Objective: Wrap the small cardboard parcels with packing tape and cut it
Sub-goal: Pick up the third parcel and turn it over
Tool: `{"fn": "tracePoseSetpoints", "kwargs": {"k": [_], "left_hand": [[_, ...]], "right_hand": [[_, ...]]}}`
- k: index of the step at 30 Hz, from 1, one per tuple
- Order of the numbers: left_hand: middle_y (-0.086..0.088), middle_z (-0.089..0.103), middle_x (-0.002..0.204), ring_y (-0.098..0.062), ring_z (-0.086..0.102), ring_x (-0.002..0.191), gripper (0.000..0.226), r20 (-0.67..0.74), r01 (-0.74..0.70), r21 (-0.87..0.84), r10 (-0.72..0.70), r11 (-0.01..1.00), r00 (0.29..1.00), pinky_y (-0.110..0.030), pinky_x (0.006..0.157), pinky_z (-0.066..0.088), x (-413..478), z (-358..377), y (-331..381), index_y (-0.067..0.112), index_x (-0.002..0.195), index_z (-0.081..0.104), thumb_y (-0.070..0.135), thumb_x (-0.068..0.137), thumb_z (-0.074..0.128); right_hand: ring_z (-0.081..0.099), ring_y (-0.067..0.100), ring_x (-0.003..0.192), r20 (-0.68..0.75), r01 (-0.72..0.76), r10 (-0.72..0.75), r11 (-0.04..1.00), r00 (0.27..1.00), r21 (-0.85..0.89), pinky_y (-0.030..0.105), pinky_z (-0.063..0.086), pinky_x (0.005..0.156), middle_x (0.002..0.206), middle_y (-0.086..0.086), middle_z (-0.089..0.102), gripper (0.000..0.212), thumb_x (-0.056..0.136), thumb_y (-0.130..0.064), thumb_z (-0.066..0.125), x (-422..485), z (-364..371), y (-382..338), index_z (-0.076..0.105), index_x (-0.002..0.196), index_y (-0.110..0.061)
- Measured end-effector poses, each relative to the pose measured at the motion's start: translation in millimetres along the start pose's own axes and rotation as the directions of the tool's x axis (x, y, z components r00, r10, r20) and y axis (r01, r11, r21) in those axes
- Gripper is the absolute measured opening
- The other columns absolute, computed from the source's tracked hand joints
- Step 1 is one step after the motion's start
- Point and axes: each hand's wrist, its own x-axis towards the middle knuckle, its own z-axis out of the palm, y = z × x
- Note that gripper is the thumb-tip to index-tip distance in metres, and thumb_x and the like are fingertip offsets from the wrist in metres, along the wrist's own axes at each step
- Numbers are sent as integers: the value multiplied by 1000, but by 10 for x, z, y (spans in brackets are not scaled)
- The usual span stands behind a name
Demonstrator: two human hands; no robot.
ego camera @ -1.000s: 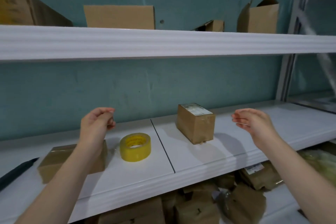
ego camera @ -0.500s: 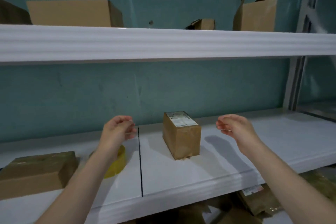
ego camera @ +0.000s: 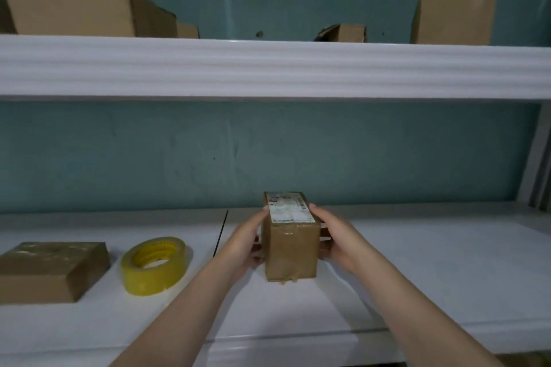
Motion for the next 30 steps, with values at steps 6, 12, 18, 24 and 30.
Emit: {"fn": "tracePoseSetpoints", "kwargs": {"k": [6, 12, 18, 24, 30], "left_hand": [[-8, 69, 93, -23, 61, 87, 42, 161, -19, -46, 26, 999, 987, -37, 81, 50, -3, -120, -93, 16, 111, 66, 44, 79, 63], [4, 72, 108, -17, 64, 100, 42, 296, -219, -67, 229, 973, 927, -34, 71, 55, -89, -357, -129, 27, 119, 61, 31, 78, 67], [-14, 61, 128, -34, 61, 113, 79, 405, -331, -230, 400, 915, 822, -40, 80, 54, -152, -632, -199, 16, 138, 44, 19, 65, 75], [-5, 68, 118, -19, 64, 108, 50, 245, -476, -231, 524, 848, 815, -23, 78, 54, -165, -625, -90, 12, 128, 56, 4, 79, 60], [8, 73, 98, 4, 66, 84, 28, 32, -612, -22, 612, 791, 790, -11, 69, 51, -260, -575, -42, 15, 116, 62, 9, 89, 57]], "right_hand": [[63, 28, 91, -18, -21, 22, 998, 1000, 52, 33, 51, 73, 98, 9, 71, 33, 83, -52, 57, -46, 114, 125, 70, 97, -25], [64, 30, 96, -4, 101, -103, 970, 995, 223, 41, 48, 78, 105, 13, 71, 39, 71, -41, 67, -94, 215, 217, 60, 103, -19], [61, 29, 91, 118, 178, -228, 927, 967, 331, 38, 45, 72, 94, 13, 72, 71, 44, -25, 75, -168, 270, 284, 54, 110, -12], [64, 16, 81, 48, 236, -270, 902, 962, 361, 28, 47, 69, 82, 2, 74, 69, 53, -34, 85, -185, 285, 243, 58, 113, -13], [60, 18, 71, -101, 305, -289, 862, 952, 405, 25, 46, 61, 83, 7, 71, 18, 90, -15, 55, -242, 299, 180, 67, 97, -3]]}}
